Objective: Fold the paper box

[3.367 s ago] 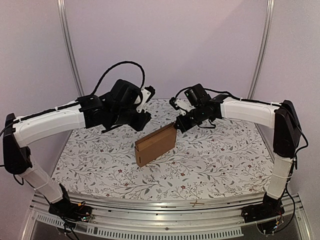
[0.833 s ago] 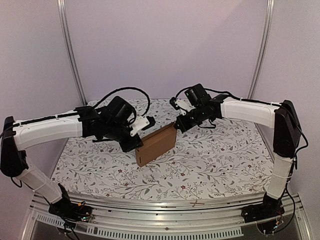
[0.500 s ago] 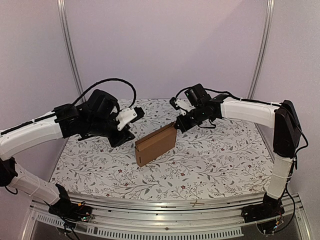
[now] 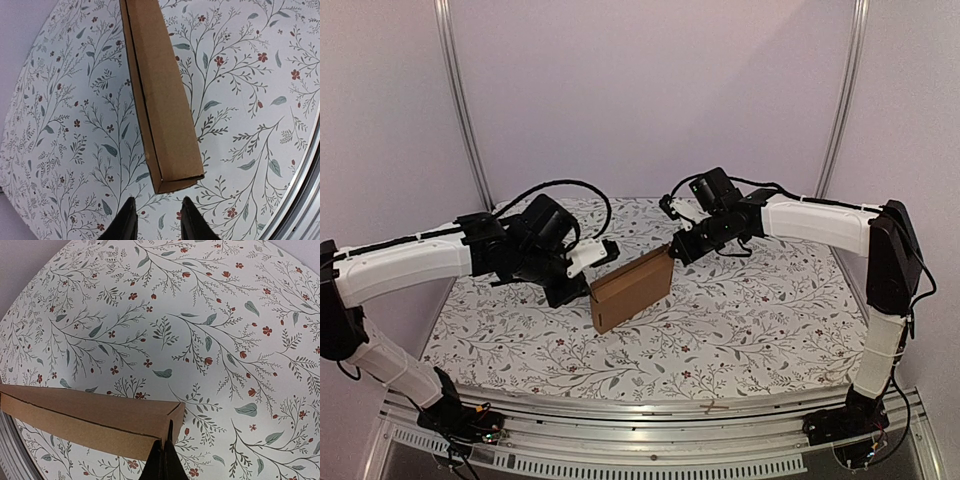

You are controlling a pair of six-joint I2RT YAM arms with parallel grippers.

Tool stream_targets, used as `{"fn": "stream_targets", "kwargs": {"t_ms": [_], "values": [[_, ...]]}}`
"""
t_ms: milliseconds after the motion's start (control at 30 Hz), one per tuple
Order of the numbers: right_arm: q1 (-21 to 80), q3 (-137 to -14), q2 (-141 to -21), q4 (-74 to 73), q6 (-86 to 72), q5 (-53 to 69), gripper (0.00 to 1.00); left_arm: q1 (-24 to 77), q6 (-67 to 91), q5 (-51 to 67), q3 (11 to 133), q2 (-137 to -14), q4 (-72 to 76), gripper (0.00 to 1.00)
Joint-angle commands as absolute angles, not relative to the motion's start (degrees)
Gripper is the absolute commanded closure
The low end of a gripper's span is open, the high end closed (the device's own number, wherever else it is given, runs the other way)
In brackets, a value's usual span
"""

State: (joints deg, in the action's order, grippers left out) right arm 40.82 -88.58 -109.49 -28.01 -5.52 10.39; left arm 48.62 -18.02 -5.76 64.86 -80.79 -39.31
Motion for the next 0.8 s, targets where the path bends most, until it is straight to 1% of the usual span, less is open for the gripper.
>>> {"fn": "stream_targets", "kwargs": {"t_ms": [0,400,767], "values": [[40.89,-88.78,-110.96,-30.63,-5.54,10.98,1.0,47.81,-18.55,-3.83,66.22,-82.73,-39.2,0.7],[40.91,-88.77,-110.92,-30.64,-5.54,11.29,1.0,47.83,-18.2,-2.18,67.06,-84.22,-38.21,0.73],[40.87,-88.77,-111.01,-30.59,-5.5,11.27,1.0,47.9,-18.06,-0.44,66.46,-82.48,-38.01,0.71]]}}
